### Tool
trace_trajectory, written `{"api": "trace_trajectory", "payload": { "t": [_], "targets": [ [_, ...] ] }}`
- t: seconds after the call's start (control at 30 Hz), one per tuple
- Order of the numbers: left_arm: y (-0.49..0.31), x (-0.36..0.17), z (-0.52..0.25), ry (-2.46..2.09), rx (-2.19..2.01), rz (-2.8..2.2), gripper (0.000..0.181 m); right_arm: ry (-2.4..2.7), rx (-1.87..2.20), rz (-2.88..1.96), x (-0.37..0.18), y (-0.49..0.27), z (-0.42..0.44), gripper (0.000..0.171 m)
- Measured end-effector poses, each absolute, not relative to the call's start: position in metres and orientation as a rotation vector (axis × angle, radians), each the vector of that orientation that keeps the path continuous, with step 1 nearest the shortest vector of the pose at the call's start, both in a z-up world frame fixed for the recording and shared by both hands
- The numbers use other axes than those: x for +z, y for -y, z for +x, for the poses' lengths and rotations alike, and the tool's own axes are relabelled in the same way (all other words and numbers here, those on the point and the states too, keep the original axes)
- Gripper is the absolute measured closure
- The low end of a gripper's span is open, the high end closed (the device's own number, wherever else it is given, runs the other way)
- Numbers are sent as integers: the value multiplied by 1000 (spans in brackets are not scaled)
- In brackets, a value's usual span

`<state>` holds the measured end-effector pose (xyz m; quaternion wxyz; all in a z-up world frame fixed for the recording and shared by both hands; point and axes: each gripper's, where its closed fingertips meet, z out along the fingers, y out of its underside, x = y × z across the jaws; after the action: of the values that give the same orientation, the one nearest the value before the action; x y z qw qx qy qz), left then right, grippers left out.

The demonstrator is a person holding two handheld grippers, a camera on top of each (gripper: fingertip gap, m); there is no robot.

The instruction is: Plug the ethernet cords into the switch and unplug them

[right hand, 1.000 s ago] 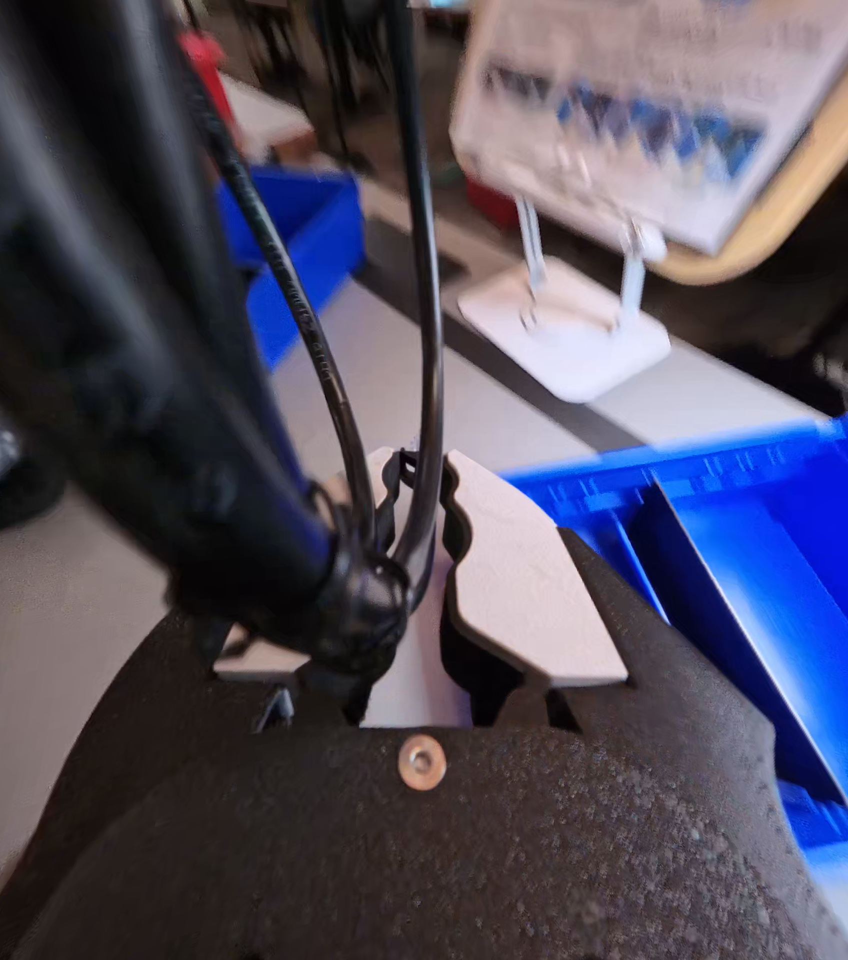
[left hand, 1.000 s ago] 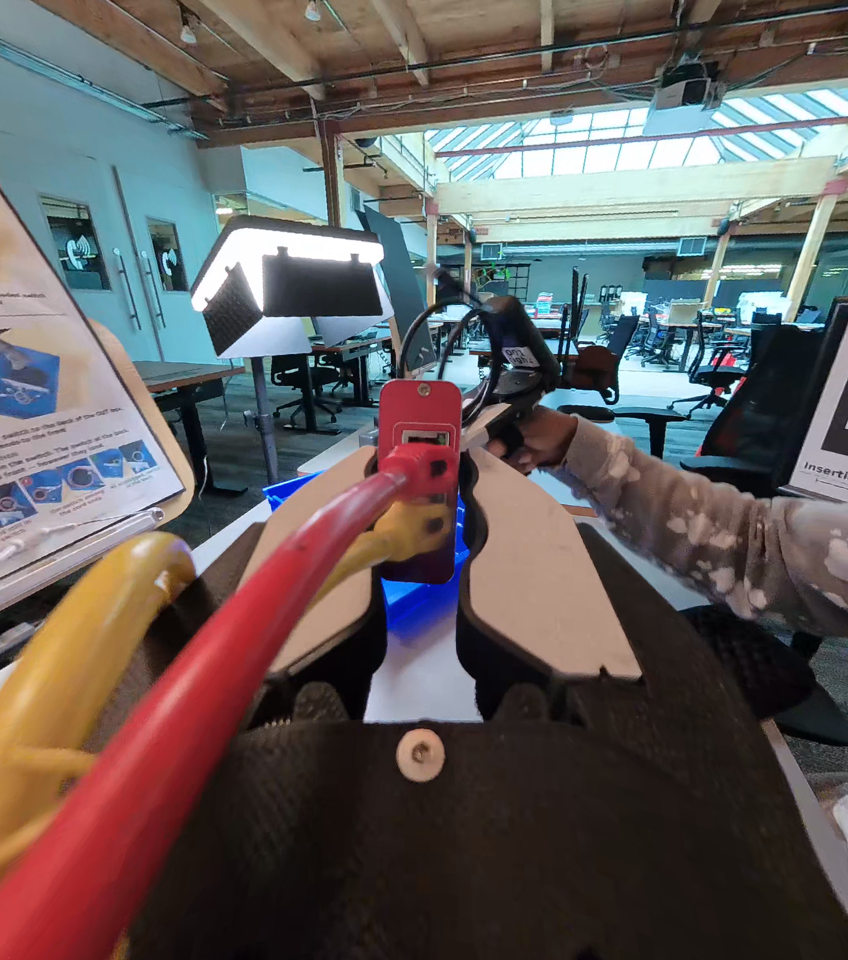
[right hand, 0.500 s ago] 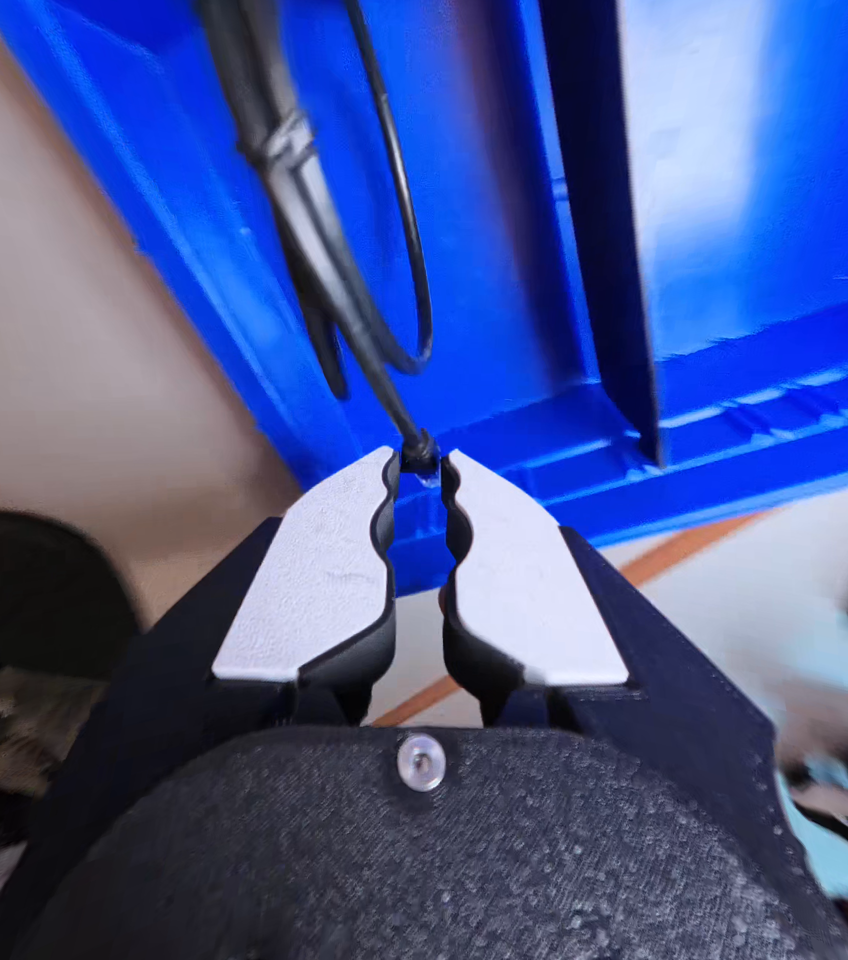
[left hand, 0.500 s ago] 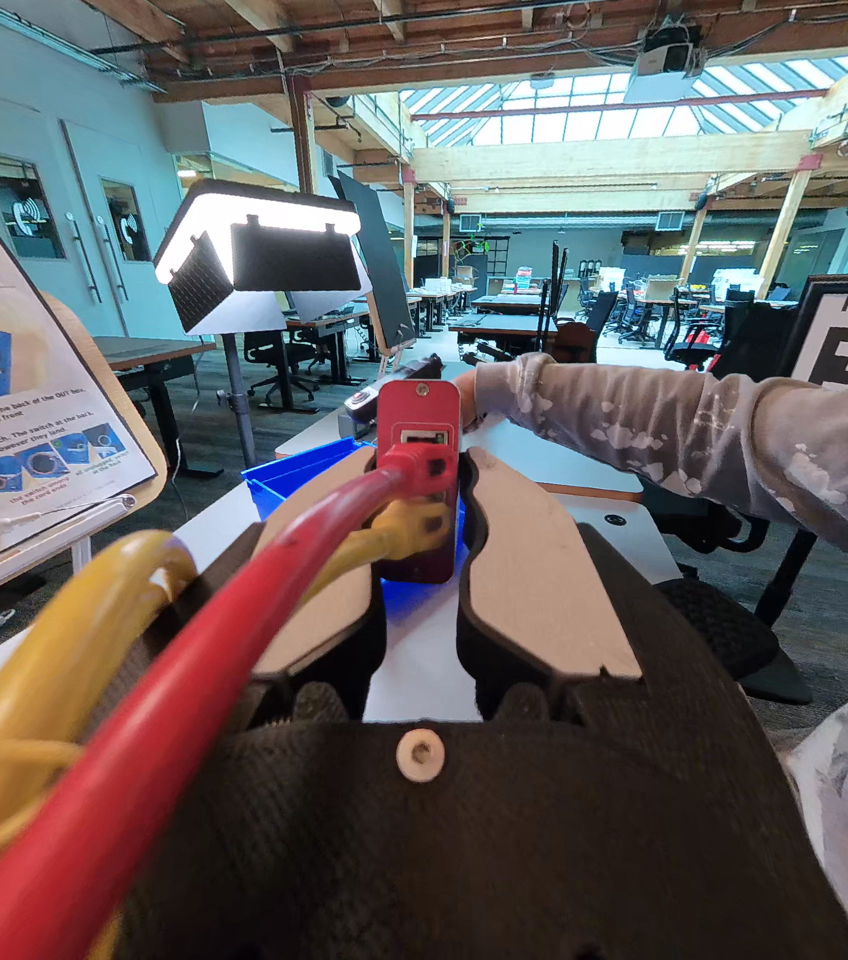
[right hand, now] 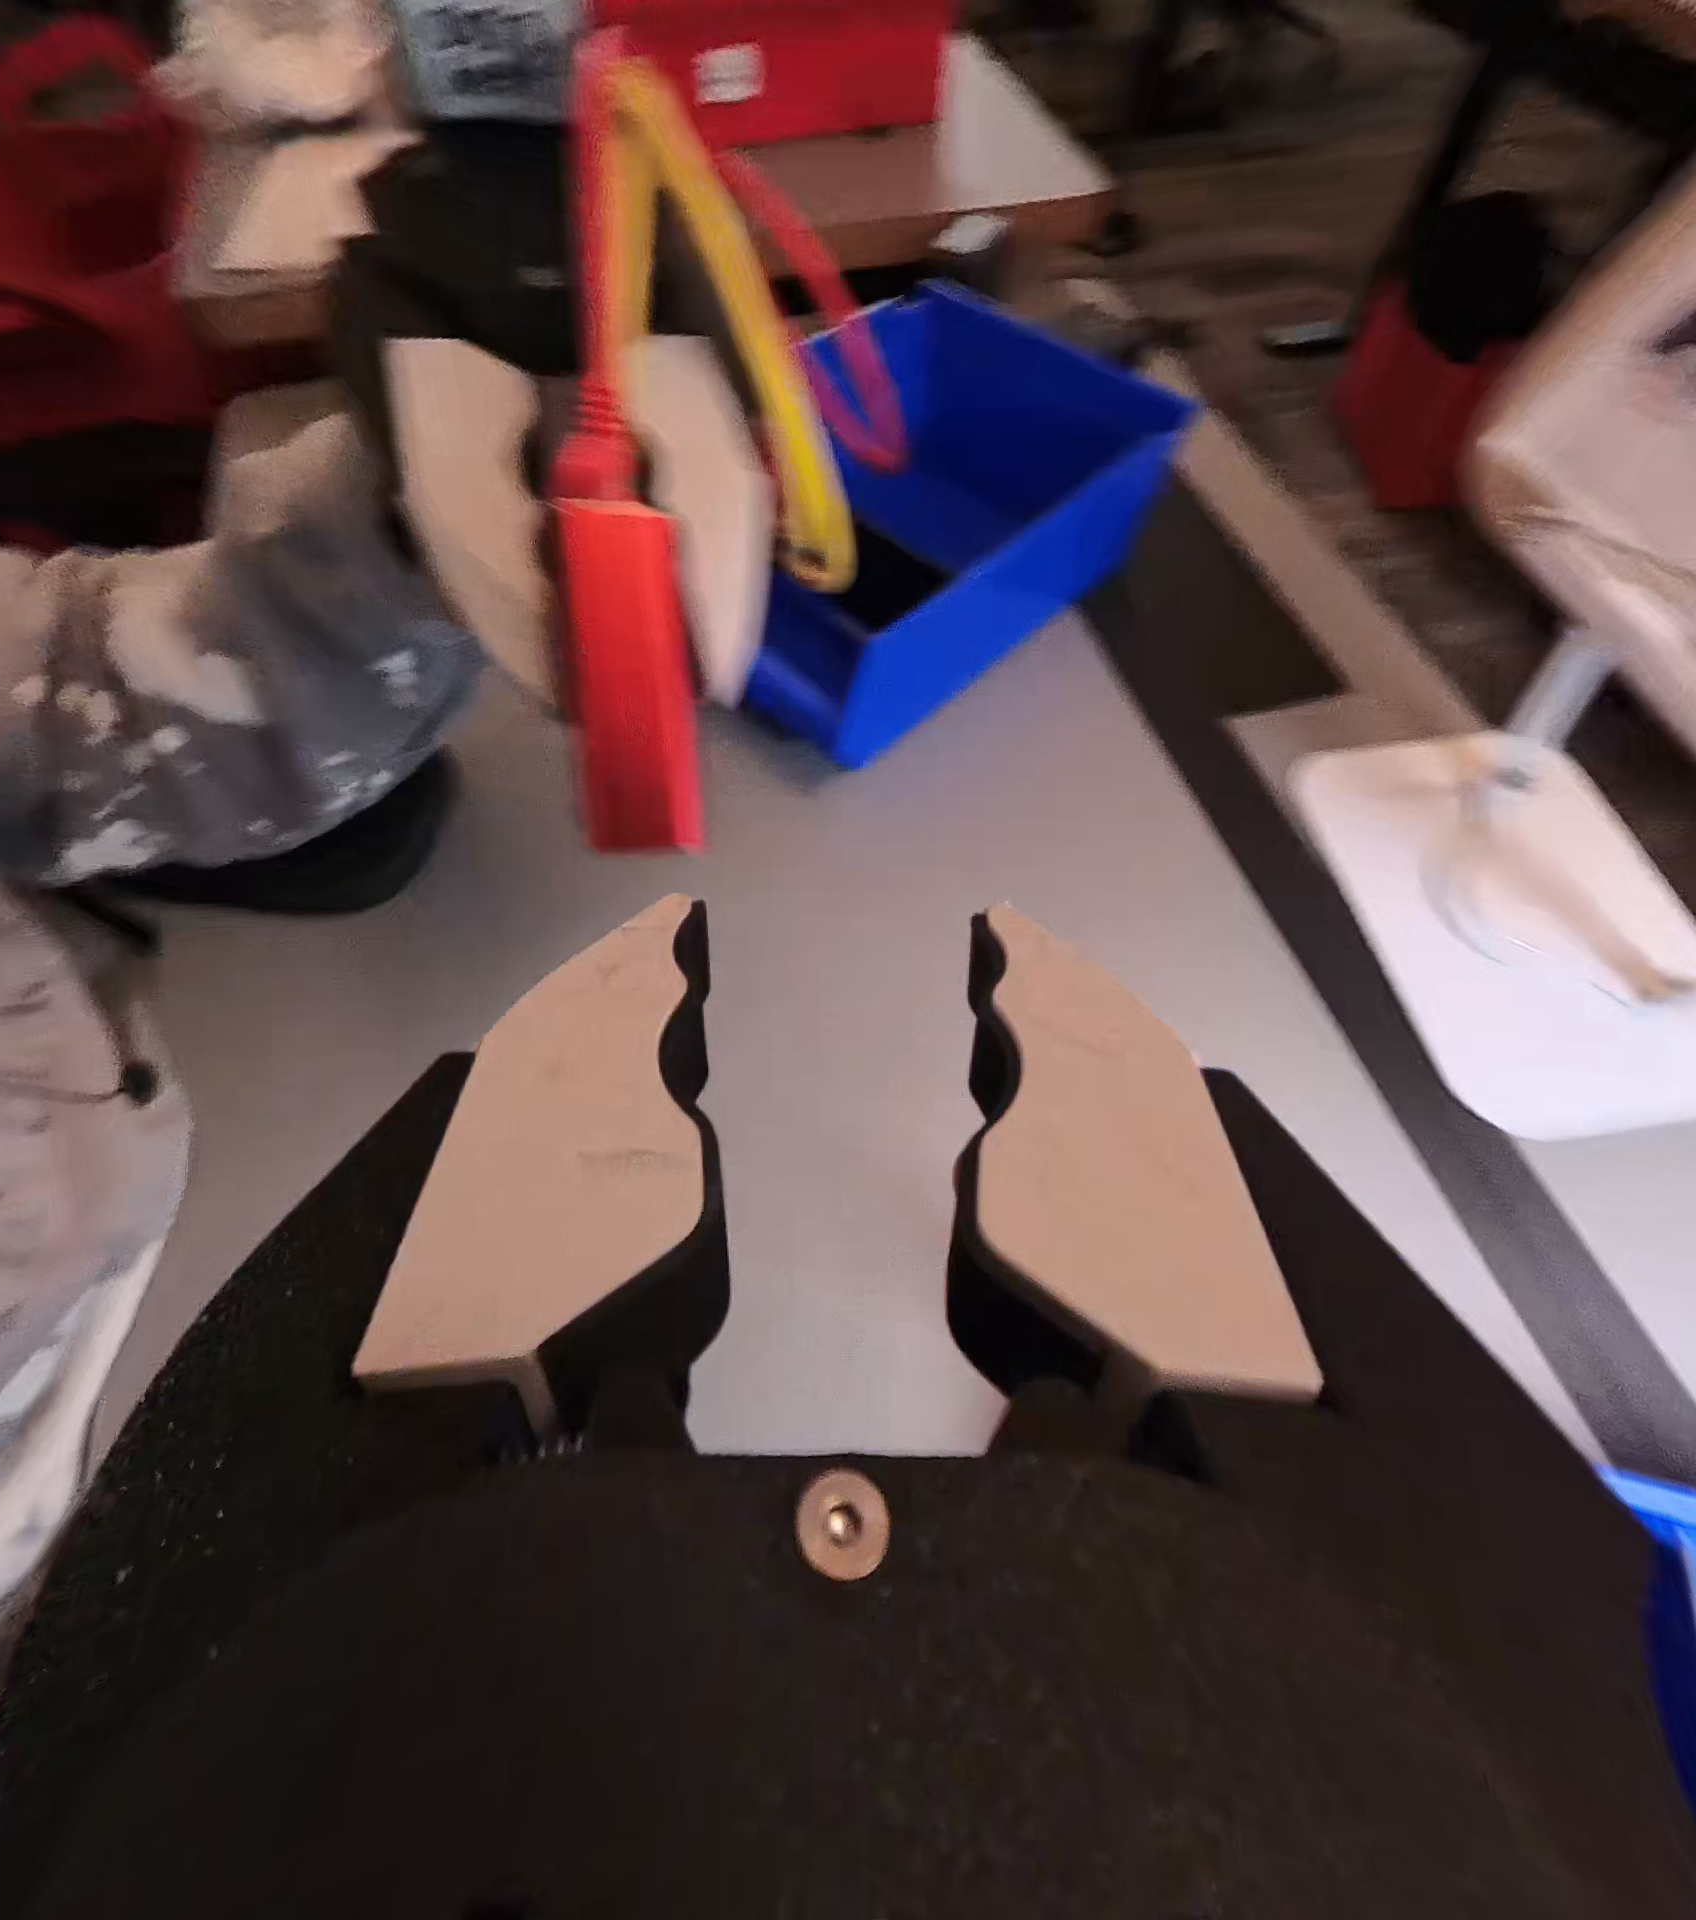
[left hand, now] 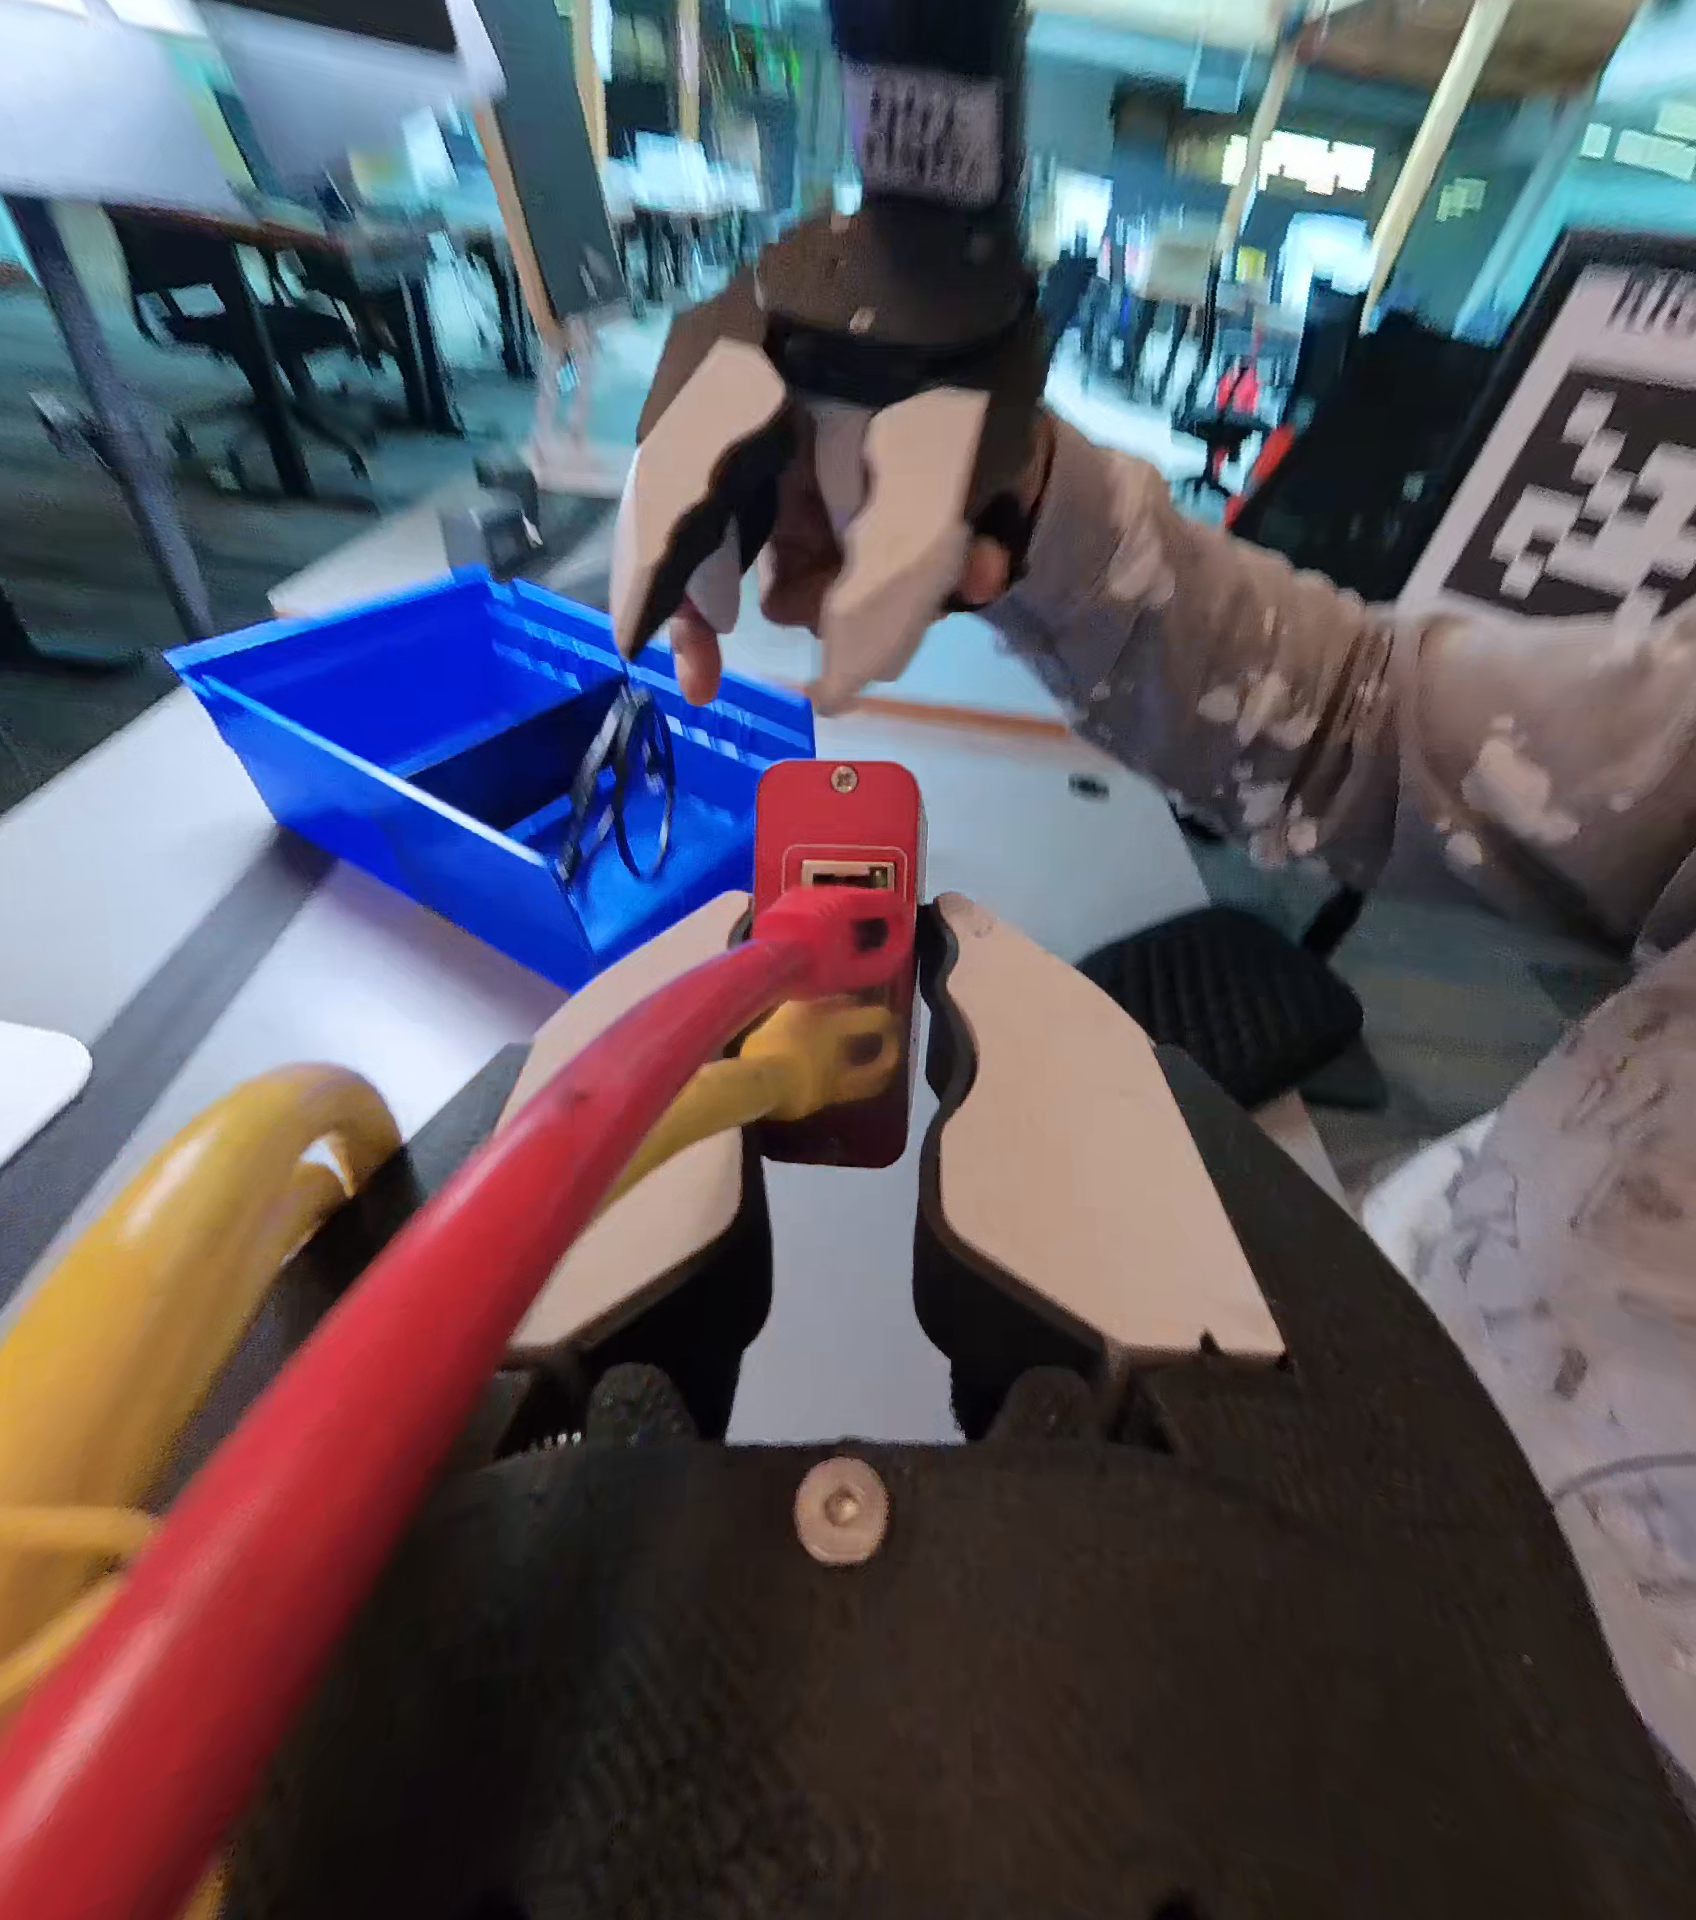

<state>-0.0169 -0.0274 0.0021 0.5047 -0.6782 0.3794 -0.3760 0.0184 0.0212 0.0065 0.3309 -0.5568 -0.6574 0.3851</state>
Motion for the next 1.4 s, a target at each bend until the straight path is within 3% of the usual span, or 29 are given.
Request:
{"api": "trace_trajectory", "payload": {
  "t": [0.1,0.27,0.57,0.97,1.17,1.4],
  "targets": [
    [34,-31,-3,-1058,-871,-1770,154,1932,943,-1391,-32,24,3,123],
    [46,-75,3,-1248,-802,-1970,154,2064,902,-1420,-89,47,0,141],
    [52,-105,2,-1338,-780,-2107,152,1713,1183,-1425,-128,64,-24,143],
    [46,-39,-8,-1106,-926,-1836,136,1102,1926,-1232,-62,52,-7,146],
    [65,-25,-15,-1171,-941,-1754,140,816,2086,-1099,-28,30,16,145],
    [32,-13,31,-974,-1032,-1618,132,737,2020,-956,-10,25,30,145]
  ]
}}
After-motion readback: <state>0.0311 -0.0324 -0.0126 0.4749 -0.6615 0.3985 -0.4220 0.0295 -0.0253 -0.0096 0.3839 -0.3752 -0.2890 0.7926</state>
